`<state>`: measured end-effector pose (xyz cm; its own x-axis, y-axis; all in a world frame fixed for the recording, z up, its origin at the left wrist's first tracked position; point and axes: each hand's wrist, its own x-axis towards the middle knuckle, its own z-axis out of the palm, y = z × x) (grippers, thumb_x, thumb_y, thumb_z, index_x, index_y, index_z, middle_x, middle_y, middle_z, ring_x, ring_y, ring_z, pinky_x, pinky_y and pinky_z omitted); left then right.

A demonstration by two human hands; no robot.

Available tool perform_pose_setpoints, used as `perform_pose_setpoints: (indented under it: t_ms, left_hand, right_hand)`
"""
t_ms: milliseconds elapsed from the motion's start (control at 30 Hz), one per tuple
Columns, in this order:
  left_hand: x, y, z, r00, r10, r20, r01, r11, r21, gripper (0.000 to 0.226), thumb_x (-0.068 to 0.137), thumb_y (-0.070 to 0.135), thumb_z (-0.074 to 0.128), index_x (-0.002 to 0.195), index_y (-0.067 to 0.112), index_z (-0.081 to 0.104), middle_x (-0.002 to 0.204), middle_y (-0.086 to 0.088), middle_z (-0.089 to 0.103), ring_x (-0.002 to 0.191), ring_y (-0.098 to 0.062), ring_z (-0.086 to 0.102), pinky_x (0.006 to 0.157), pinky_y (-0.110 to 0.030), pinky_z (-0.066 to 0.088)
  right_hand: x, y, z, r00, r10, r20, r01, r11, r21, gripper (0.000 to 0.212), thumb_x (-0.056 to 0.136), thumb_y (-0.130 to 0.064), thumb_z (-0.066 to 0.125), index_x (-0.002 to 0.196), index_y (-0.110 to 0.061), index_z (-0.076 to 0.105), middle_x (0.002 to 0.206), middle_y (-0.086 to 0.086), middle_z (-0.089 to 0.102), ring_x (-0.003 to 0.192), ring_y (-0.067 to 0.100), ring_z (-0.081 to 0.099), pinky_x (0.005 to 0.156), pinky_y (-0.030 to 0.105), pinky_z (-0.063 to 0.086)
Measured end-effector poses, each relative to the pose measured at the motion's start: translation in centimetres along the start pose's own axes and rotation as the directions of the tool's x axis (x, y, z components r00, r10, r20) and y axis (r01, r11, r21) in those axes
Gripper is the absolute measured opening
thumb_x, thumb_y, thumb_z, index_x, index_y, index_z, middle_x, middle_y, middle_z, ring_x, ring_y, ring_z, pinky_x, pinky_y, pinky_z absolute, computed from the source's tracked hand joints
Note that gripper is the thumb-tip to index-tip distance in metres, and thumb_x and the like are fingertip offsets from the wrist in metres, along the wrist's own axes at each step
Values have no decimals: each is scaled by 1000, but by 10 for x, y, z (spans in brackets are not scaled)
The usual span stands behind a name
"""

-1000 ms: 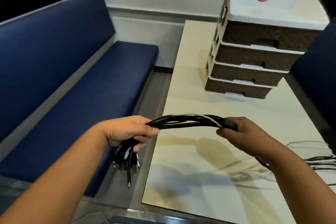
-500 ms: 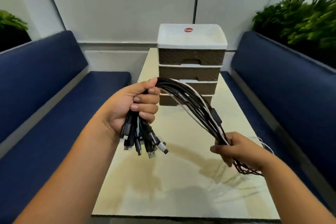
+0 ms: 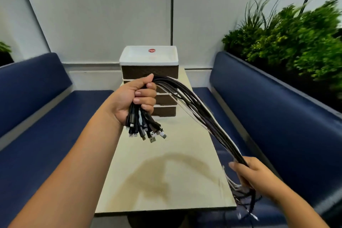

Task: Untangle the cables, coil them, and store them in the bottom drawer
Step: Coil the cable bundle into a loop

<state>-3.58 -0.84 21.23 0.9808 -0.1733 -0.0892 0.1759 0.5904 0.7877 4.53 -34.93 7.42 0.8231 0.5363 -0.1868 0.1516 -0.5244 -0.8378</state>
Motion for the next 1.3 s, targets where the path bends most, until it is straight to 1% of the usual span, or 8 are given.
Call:
perform_pose_setpoints:
  t_ms: [200, 333, 567, 667, 800, 933, 1067, 1300]
  left_hand:
    - [7, -1, 42, 994, 94, 50, -95, 995, 28, 32, 96, 42, 47, 73, 20, 48, 45, 8, 31, 35, -5, 34, 44, -15, 31]
    - [7, -2, 69, 981, 177, -86, -180, 983, -36, 27, 93, 37, 53, 74, 18, 48, 47, 9, 31, 36, -3, 34, 42, -16, 37]
    - [4, -23, 104, 808, 498, -315, -427, 863, 270, 32, 101, 30, 50, 72, 19, 44, 51, 8, 33, 40, -5, 30, 47, -19, 35]
    - [0, -33, 113, 663, 671, -331, -482, 722, 496, 30, 101, 33, 49, 77, 17, 42, 53, 7, 35, 43, -7, 33, 48, -24, 37]
    - [-7, -45, 112, 549, 815, -187, -357, 431, 829, 36, 90, 56, 50, 85, 20, 49, 68, -4, 52, 60, -21, 51, 64, -48, 53]
    - [-13, -45, 109, 720, 682, -128, -156, 339, 928, 34, 97, 46, 48, 95, 12, 53, 86, -14, 60, 77, -32, 58, 76, -47, 52]
    - [-23, -31, 97, 939, 325, -117, -86, 548, 832, 34, 97, 39, 53, 95, 5, 58, 81, -12, 57, 75, -24, 53, 72, -38, 45]
    - [-32, -21, 70, 1000, -18, 24, -3, 741, 672, 35, 95, 15, 47, 113, -12, 60, 100, -31, 65, 74, -24, 64, 65, -29, 52]
  right_hand:
    - [-29, -7, -6, 995, 12, -104, -4, 996, 85, 39, 97, -27, 55, 66, -14, 36, 53, 2, 36, 51, 17, 33, 55, 33, 27]
    - [-36, -29, 9, 983, 13, -183, -62, 962, -266, 41, 98, -41, 46, 67, -16, 36, 55, -5, 37, 50, 12, 35, 52, 31, 27]
    - [-63, -102, 32, 997, -47, -65, -25, 596, -803, 35, 99, -36, 37, 67, -22, 39, 67, -3, 43, 60, 17, 43, 56, 28, 37]
    - [-72, -149, 40, 989, 116, 87, 38, 371, -928, 16, 99, -19, 43, 98, -18, 59, 77, 2, 46, 81, 25, 50, 79, 32, 46]
    - [-79, -199, 45, 979, 101, 177, 156, 186, -970, 14, 96, -14, 45, 100, -20, 57, 86, 0, 58, 76, 24, 59, 67, 29, 41]
    - [-87, -240, 33, 940, -136, 312, 329, 130, -935, 15, 99, -29, 44, 87, -20, 46, 69, -4, 42, 55, 12, 39, 48, 27, 29]
    - [-74, -265, 14, 861, -205, 466, 508, 311, -803, 10, 91, -34, 58, 90, -24, 56, 74, -3, 59, 60, 15, 54, 52, 27, 41]
    - [-56, -272, -12, 792, -389, 470, 583, 711, -394, 27, 82, -19, 77, 91, -19, 52, 71, 7, 68, 50, 10, 56, 54, 25, 46]
